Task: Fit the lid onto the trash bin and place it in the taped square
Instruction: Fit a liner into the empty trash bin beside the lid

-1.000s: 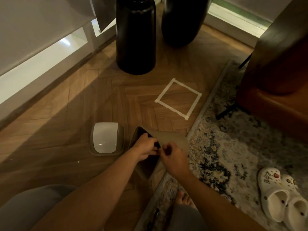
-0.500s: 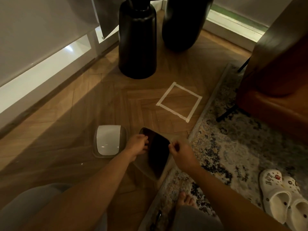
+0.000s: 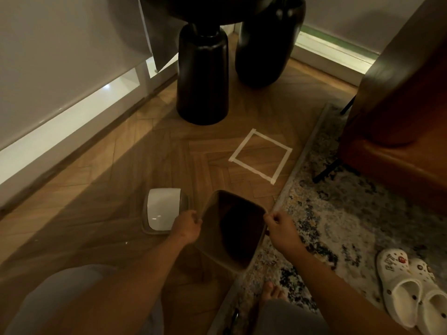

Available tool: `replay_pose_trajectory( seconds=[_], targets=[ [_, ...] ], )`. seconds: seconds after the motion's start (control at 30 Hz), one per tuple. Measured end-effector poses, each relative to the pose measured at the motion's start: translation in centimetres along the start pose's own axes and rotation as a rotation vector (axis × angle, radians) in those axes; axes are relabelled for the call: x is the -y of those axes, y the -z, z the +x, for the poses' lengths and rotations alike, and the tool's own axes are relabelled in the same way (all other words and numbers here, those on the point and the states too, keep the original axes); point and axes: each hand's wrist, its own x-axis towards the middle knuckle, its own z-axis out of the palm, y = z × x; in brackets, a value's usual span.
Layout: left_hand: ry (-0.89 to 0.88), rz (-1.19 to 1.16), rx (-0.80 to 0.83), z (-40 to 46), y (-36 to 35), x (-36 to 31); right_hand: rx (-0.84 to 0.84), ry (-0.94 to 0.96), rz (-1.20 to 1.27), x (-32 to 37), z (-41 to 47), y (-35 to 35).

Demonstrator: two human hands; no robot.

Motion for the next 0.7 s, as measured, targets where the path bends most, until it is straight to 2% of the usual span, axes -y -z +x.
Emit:
replay_pose_trajectory(
  seconds=[0.2, 0.37, 0.47, 0.7],
  targets=[
    [-0.047, -0.082, -0.073, 1.0, 0.8, 0.7, 0.064, -0.099, 0.235, 0.5, 1.3, -0.5],
    [-0.104, -0.048, -0.079, 3.6, 2.0, -0.3, 0.184, -0.103, 0.269, 0.1, 2.2, -1.2],
    [-0.112, -0.071, -0.122, 5.6, 2.6, -1.3, 0.175, -0.125, 0.227, -0.7, 3.1, -2.1],
    [-0.176, -0.117, -0.133, 9.8, 3.7, -4.5, 0.157, -0.075, 0.362, -0.9, 6.8, -3.7]
  ],
)
